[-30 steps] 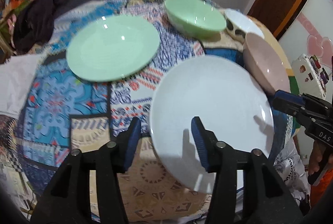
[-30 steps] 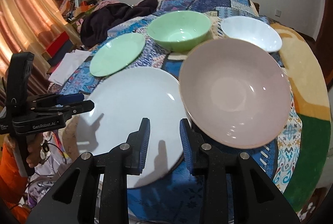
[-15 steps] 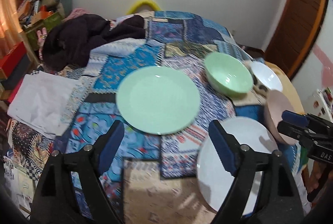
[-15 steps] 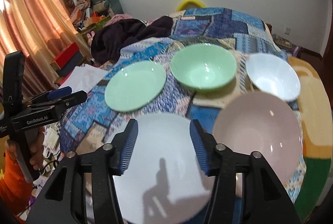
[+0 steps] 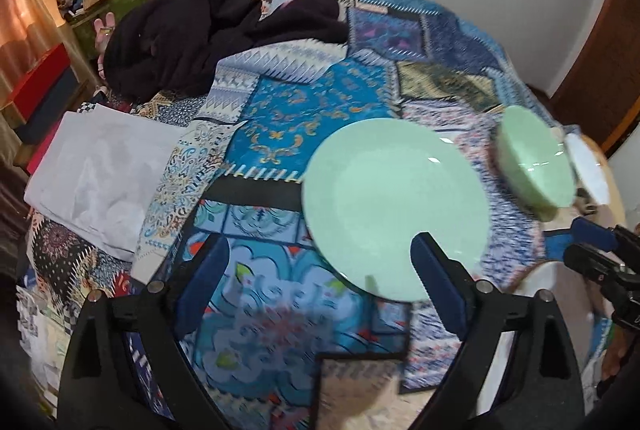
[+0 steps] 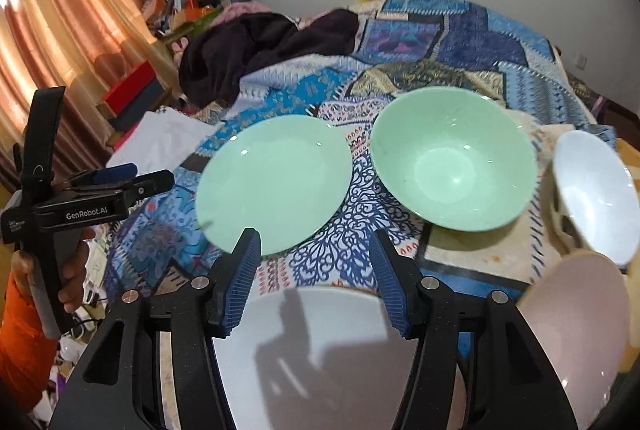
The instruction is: Organize plates and bowls
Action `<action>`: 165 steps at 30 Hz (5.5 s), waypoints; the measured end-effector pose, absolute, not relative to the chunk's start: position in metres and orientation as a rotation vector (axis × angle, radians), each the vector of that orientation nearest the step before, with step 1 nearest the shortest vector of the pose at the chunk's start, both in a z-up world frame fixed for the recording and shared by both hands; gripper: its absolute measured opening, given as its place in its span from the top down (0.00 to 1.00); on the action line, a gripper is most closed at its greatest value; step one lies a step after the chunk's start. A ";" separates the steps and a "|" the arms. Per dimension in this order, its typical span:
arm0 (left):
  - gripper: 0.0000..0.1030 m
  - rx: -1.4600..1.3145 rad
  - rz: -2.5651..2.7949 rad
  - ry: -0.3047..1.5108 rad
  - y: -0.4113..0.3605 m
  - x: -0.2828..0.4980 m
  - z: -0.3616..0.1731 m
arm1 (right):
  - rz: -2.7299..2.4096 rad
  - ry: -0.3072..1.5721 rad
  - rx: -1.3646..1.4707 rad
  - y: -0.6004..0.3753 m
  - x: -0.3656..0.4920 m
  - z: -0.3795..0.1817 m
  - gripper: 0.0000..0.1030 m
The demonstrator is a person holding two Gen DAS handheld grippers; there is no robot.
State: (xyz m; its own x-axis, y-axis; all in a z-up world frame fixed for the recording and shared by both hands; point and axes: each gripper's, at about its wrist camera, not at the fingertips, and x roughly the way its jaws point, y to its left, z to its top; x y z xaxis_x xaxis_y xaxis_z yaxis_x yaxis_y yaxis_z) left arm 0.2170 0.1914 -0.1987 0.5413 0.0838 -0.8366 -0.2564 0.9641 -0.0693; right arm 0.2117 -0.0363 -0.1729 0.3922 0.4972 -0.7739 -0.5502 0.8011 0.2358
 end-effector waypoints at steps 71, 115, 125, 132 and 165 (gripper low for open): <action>0.70 -0.175 0.069 1.068 0.199 0.217 -0.261 | 0.708 1.112 -0.185 0.017 0.246 -0.225 0.70; 0.70 -0.136 -0.041 0.879 0.117 0.141 -0.140 | 0.657 0.906 -0.021 -0.071 0.166 -0.130 0.70; 0.70 -0.123 -0.082 0.896 0.086 0.130 -0.142 | 0.615 0.911 0.006 -0.101 0.147 -0.134 0.70; 0.70 -0.119 -0.131 0.936 0.065 0.127 -0.154 | 0.582 0.933 0.021 -0.124 0.135 -0.141 0.70; 0.70 -0.084 -0.140 1.091 0.037 0.144 -0.216 | 0.546 1.080 0.084 -0.149 0.122 -0.195 0.70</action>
State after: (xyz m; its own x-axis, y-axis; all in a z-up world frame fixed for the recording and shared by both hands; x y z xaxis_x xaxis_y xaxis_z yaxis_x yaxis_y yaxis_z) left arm 0.1439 0.0370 -0.2161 0.4538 -0.1547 -0.8776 0.0719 0.9880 -0.1370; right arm 0.1220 -0.1494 -0.1946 0.3531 0.4617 -0.8137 -0.3814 0.8652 0.3255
